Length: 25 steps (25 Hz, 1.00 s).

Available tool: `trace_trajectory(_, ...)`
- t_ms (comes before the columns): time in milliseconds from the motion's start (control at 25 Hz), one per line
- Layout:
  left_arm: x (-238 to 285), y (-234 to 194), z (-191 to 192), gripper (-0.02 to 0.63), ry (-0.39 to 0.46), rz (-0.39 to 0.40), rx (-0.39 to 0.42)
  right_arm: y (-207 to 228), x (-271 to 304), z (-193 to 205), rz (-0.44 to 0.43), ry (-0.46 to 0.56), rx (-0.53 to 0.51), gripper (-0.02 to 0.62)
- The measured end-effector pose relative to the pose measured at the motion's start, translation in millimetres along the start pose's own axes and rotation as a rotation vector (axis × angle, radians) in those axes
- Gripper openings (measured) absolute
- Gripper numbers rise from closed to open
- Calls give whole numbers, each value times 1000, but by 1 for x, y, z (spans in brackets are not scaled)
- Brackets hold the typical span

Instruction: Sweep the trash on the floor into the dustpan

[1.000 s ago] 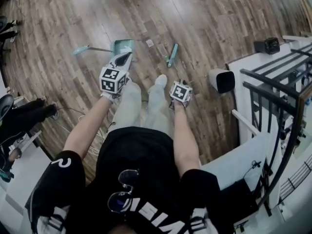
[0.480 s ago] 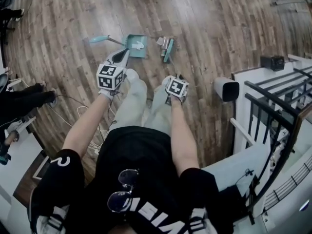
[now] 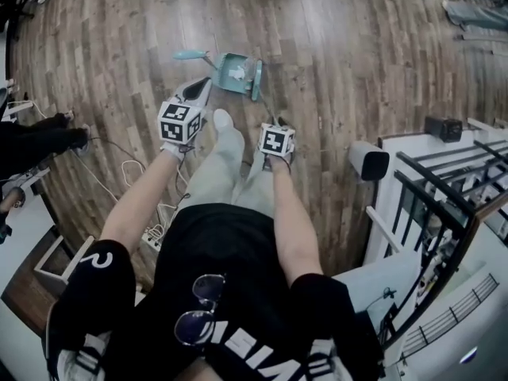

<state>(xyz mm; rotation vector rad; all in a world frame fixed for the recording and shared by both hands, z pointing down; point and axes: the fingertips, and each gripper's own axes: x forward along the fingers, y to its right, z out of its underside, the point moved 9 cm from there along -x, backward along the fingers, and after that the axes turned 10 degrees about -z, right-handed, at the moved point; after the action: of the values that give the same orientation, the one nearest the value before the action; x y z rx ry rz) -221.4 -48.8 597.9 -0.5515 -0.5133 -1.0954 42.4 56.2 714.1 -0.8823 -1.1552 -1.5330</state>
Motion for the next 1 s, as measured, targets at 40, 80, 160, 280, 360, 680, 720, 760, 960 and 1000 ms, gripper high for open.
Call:
trace_trajectory(40, -2, -5, 1, -2, 0, -8, -8, -9, 0, -3, -20, -1, -16, 84)
trace_trajectory(80, -4, -10, 1, -2, 1, -15, -16, -17, 0, -6, -43, 0, -29, 84)
trace_trajectory(160, -8, -16, 2, -2, 7, -27, -33, -31, 0, -10, -85, 6, -50, 84)
trace_trajectory(280, -11, -22, 2, -2, 15, -38, -52, -46, 2, -14, -127, 14, -72, 84)
trace_trajectory(360, -12, -24, 1, -2, 20, -41, -57, -51, 1, -15, -127, 17, -83, 84)
trace_trajectory(680, -18, -16, -11, -2, 42, -46, -50, -30, -27, -29, -90, 54, -82, 84)
trace_trajectory(720, -18, -13, -14, -2, 48, -46, -49, -26, -33, -32, -87, 61, -83, 84)
trace_trajectory(760, -20, -10, -18, -2, 55, -44, -48, -21, -40, -35, -84, 68, -85, 84)
trace_trajectory(960, -27, 7, -44, -2, 92, -31, -35, 1, -83, -59, -69, 128, -63, 84)
trace_trajectory(1000, -28, 11, -51, -2, 101, -27, -30, 7, -93, -65, -66, 144, -49, 84)
